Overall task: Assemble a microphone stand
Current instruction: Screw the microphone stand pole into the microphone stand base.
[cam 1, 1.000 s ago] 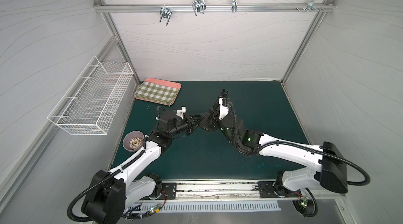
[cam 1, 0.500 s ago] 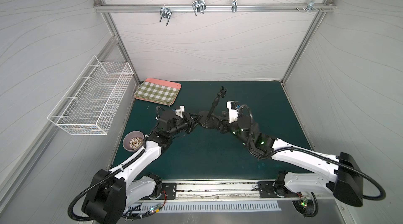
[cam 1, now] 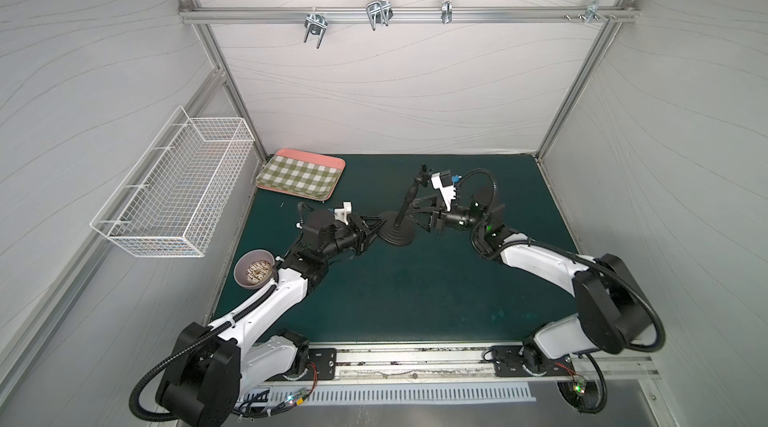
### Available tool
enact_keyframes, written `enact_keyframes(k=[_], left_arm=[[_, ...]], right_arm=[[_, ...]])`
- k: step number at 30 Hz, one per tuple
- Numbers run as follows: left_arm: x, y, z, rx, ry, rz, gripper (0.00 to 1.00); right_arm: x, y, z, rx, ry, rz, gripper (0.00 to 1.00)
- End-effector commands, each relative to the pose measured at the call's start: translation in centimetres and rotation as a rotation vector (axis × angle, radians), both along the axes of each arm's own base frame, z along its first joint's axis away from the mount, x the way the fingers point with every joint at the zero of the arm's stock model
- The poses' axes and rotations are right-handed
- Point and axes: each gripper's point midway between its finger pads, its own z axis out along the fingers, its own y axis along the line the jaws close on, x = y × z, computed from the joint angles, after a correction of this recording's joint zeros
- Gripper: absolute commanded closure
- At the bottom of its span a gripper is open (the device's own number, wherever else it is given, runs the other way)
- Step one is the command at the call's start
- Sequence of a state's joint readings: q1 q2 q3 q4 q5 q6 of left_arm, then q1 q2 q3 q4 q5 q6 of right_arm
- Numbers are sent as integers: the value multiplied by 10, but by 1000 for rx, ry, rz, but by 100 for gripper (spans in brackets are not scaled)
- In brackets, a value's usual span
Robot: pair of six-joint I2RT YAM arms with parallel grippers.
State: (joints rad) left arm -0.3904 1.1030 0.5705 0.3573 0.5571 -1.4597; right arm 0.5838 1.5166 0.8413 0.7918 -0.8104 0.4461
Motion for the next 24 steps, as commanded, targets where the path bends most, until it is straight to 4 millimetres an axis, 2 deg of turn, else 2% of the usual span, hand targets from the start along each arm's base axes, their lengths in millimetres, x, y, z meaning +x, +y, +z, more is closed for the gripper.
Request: enact_keyframes(k=[1, 3, 5, 9, 12, 17, 19, 22, 24], left_arm=[[4, -4, 53, -87, -154, -17, 100], [4, -4, 54, -86, -154, -15, 100], [4, -4, 54, -87, -155, -14, 100], [4, -3, 55, -86, -156, -13, 100], [3, -3, 55, -84, -158, -11, 100], [4, -2, 54, -82, -156, -5, 100], [5, -2, 54, -83, -156, -6, 100], [4, -2, 54, -83, -156, -7, 100], [4, -2, 53, -83, -153, -6, 100]], right_arm=[[-20, 8, 20, 66, -63, 204, 47], [-14, 11, 19, 88, -48, 206, 60], [-10, 13, 19, 108, -30, 187, 70], [-6, 15, 10, 109, -5, 64, 84], [-3, 18, -1, 43, 11, -101, 92], [-3, 22, -16, -171, 46, -518, 95], [1, 13, -20, -220, 115, -688, 93], [5, 3, -28, -230, 274, -838, 99], [2, 4, -25, -232, 315, -896, 100]])
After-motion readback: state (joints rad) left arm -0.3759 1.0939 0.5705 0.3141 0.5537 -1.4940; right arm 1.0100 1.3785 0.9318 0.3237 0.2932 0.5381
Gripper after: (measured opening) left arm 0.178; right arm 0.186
